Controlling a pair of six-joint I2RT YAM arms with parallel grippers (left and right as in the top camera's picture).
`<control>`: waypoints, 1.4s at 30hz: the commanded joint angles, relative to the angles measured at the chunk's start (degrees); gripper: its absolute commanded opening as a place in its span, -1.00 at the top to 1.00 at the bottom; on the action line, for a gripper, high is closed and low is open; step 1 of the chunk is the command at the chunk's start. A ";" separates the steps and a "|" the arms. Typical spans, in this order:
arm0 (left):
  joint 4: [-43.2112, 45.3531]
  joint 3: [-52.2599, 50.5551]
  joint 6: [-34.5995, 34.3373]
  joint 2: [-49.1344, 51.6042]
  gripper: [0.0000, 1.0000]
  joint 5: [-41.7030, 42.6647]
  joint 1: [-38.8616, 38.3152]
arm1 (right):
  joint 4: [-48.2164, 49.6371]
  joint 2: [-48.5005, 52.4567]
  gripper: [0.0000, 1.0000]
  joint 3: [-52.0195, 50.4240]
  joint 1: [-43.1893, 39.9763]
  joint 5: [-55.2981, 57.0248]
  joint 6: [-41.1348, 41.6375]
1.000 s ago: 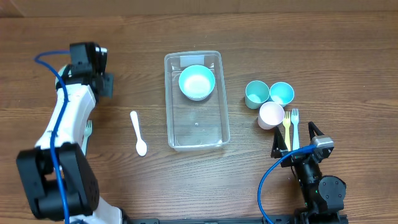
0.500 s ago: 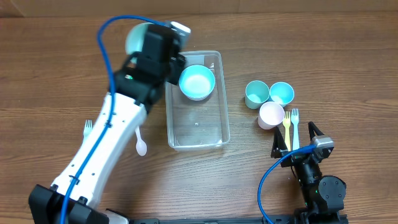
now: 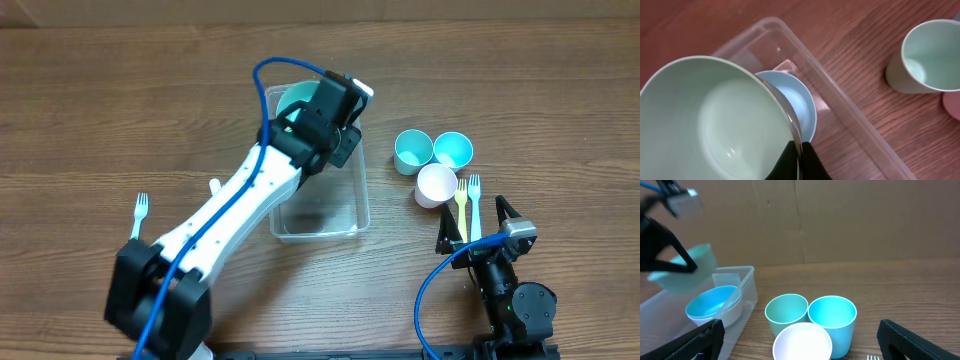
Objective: Pack container
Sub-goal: 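Stack the second light-blue bowl onto the bowls in the container, then lower the left gripper over the white spoon and grasp its handle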
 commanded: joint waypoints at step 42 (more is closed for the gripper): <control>-25.99 4.11 -24.85 -16.31 -1.00 -3.26 6.47 | 0.35 -0.52 -1.00 -0.59 -0.17 0.50 -0.13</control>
